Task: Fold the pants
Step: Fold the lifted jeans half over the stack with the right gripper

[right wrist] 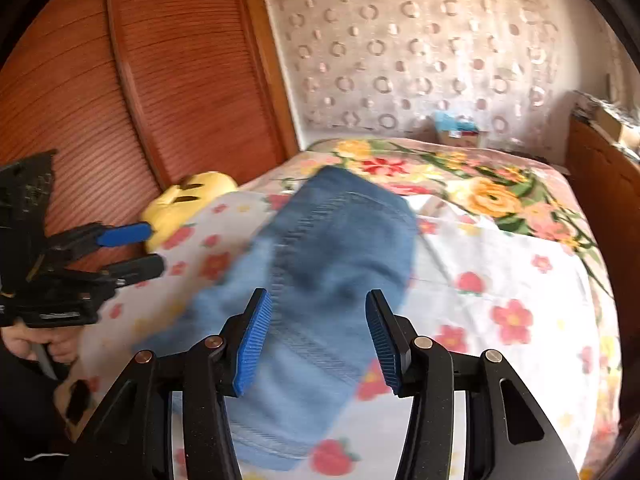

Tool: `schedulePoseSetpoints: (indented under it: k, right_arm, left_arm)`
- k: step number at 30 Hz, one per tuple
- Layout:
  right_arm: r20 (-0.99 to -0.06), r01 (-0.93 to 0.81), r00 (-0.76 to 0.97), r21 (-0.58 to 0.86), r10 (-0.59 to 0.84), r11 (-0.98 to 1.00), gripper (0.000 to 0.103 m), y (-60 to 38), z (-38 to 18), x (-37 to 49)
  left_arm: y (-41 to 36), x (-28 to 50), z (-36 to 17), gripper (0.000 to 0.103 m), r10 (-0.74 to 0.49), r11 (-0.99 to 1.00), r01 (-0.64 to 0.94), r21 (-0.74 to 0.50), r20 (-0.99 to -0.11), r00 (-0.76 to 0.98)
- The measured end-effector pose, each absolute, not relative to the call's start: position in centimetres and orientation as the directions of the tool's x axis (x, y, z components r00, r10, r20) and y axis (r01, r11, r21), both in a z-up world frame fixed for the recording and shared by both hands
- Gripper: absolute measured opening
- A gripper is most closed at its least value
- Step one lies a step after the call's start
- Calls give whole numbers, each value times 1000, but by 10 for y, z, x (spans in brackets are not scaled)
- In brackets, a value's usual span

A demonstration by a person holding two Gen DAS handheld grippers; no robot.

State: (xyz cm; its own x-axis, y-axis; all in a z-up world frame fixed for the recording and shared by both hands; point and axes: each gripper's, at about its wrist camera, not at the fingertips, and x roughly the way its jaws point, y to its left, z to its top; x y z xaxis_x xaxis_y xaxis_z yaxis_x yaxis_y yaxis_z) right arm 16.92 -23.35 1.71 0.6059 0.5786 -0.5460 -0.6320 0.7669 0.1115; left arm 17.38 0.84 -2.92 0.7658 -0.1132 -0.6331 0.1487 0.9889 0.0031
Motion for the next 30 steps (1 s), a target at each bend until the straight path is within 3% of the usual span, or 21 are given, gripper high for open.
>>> schedulePoseSetpoints:
  k: [7, 18, 30]
  right_arm:
    - [-585, -608, 609, 89, 536, 789, 51, -206, 9, 197]
    - [-617, -633, 588, 53, 524, 773, 52, -165, 10, 284]
    - [-630, -629, 552, 117, 547, 769, 70, -153, -11, 317]
  left_arm:
    - [-16, 199, -44, 69, -137, 979, 201, 18, -673, 727]
    - [-7, 222, -82, 69, -78, 984, 170, 48, -744, 663]
    - [0, 231, -97, 69, -79, 988, 151, 23, -768, 636]
